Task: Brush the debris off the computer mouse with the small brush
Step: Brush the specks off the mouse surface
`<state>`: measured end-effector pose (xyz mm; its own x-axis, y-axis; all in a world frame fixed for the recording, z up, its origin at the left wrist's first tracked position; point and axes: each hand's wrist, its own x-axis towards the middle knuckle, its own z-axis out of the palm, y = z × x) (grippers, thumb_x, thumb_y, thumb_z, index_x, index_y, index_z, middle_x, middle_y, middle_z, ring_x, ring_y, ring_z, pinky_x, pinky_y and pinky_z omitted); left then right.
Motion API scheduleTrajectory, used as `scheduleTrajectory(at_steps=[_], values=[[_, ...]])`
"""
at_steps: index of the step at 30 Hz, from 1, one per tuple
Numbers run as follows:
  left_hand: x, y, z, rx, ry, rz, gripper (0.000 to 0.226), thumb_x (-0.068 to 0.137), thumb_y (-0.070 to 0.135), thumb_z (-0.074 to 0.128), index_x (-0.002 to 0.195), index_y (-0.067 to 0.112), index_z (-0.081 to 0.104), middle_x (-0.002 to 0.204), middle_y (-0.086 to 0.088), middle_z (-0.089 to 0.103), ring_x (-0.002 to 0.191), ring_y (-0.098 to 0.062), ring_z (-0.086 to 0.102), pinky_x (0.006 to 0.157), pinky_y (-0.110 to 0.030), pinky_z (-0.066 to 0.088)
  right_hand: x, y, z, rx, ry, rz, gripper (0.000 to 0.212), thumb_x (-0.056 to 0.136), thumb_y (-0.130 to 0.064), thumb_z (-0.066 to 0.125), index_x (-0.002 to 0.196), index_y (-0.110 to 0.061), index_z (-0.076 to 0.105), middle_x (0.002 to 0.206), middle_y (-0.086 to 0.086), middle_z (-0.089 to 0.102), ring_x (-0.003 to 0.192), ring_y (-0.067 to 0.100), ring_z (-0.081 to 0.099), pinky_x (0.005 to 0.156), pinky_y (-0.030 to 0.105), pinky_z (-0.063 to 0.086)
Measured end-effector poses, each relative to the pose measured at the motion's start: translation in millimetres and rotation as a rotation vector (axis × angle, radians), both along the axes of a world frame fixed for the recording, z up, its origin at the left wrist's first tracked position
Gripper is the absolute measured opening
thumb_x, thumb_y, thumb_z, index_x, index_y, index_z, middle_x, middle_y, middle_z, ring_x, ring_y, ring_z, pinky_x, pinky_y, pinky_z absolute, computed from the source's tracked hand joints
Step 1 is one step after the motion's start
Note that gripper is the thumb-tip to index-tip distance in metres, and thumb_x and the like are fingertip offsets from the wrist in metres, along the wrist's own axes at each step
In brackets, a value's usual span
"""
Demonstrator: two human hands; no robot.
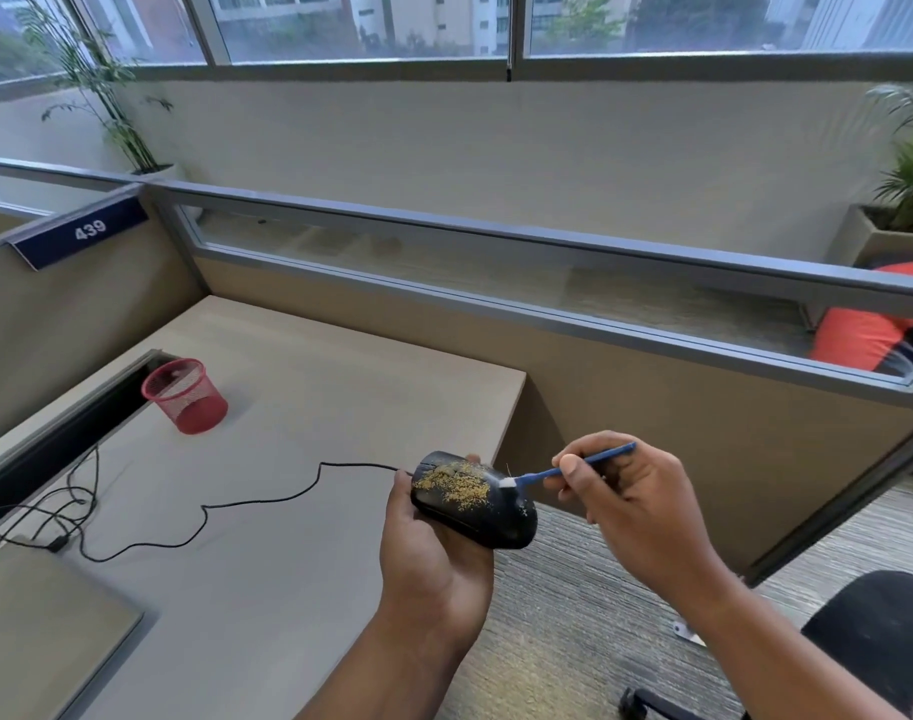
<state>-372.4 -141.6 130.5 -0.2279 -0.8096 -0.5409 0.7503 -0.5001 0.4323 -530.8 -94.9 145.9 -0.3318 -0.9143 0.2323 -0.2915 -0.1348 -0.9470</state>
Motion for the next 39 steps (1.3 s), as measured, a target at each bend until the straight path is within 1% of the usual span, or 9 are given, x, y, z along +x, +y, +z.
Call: scheduleTrajectory(at_steps=[4,9,13,22,27,29,33,36,39], values=[[0.6,3.3,3.1,-0.006,-0.005,-0.024,0.066,0.101,0.054,0.027,0.138,0.006,0.051,0.133,-0.023,0.06,0.131,-0.038,0.051,0.108,-0.049,0.038,-6.4,-2.1,2.8,-0.04,-0.092,-0.02,0.016,0.092,-0.004,0.064,0.083,-0.015,0.072,0.073,0.003,0.078,0.061,0.01,0.073,0.053,0.012,0.052],[-1.2,5.5,3.9,0.0,-0.025,-0.049,0.066,0.101,0.052,0.027,0.142,0.004,0.048,0.139,-0.026,0.055,0.134,-0.042,0.047,0.088,-0.044,0.044,3.3,-9.2,4.7,-0.012,-0.081,0.036,0.016,0.093,-0.003,0.064,0.083,-0.013,0.07,0.07,0.0,0.078,0.06,0.006,0.071,0.053,0.012,0.051],[2.8,4.9,3.7,-0.005,0.03,0.015,0.064,0.102,0.051,0.029,0.138,0.002,0.05,0.12,-0.022,0.061,0.123,-0.037,0.055,0.111,-0.054,0.036,-4.9,8.8,1.0,-0.016,-0.007,0.017,0.028,0.091,-0.004,0.064,0.076,-0.026,0.071,0.071,0.002,0.077,0.062,0.015,0.072,0.056,0.018,0.054],[1.2,6.1,5.7,-0.011,0.025,0.026,0.063,0.102,0.051,0.027,0.135,0.003,0.053,0.112,-0.021,0.066,0.113,-0.035,0.059,0.111,-0.054,0.036,-4.9,11.4,-10.0,-0.03,-0.076,-0.036,0.031,0.092,0.003,0.06,0.073,-0.02,0.068,0.067,0.005,0.075,0.056,0.008,0.066,0.054,0.022,0.054],[-0.7,7.1,6.6,-0.003,0.013,0.05,0.06,0.102,0.05,0.027,0.132,0.006,0.055,0.11,-0.02,0.066,0.111,-0.034,0.06,0.109,-0.052,0.038,-5.0,16.3,-9.4,-0.069,-0.064,0.009,0.021,0.091,-0.01,0.06,0.081,-0.025,0.069,0.076,0.002,0.075,0.061,0.009,0.068,0.057,0.02,0.055],[-1.3,8.0,5.7,-0.003,0.002,0.05,0.059,0.102,0.051,0.027,0.126,0.006,0.058,0.109,-0.02,0.066,0.108,-0.033,0.061,0.106,-0.051,0.041,-3.1,17.2,-10.2,-0.054,0.0,0.024,0.027,0.093,-0.003,0.061,0.08,-0.026,0.069,0.076,0.0,0.074,0.06,0.011,0.067,0.056,0.025,0.057],[-0.1,8.9,3.0,-0.008,-0.037,0.061,0.055,0.103,0.05,0.027,0.118,0.009,0.061,0.107,-0.019,0.068,0.104,-0.029,0.062,0.1,-0.046,0.043,-8.2,23.6,-13.6,-0.032,0.083,-0.052,0.026,0.09,-0.003,0.061,0.074,-0.025,0.065,0.073,0.0,0.074,0.059,0.033,0.066,0.056,0.056,0.056],[-2.1,10.1,1.7,0.006,-0.041,0.059,0.056,0.102,0.05,0.028,0.124,0.008,0.058,0.109,-0.019,0.067,0.108,-0.03,0.061,0.108,-0.048,0.039,-3.6,24.6,-9.6,-0.07,0.067,-0.053,0.011,0.085,-0.025,0.061,0.077,-0.03,0.067,0.075,0.004,0.074,0.06,0.032,0.066,0.056,0.053,0.055],[-4.4,10.5,2.8,0.002,-0.046,0.063,0.058,0.102,0.051,0.027,0.124,0.007,0.058,0.107,-0.018,0.067,0.104,-0.029,0.062,0.101,-0.046,0.043,0.8,23.3,-10.0,-0.052,0.098,-0.014,0.02,0.089,-0.011,0.064,0.08,-0.029,0.067,0.072,0.01,0.072,0.061,0.035,0.067,0.057,0.055,0.055]])
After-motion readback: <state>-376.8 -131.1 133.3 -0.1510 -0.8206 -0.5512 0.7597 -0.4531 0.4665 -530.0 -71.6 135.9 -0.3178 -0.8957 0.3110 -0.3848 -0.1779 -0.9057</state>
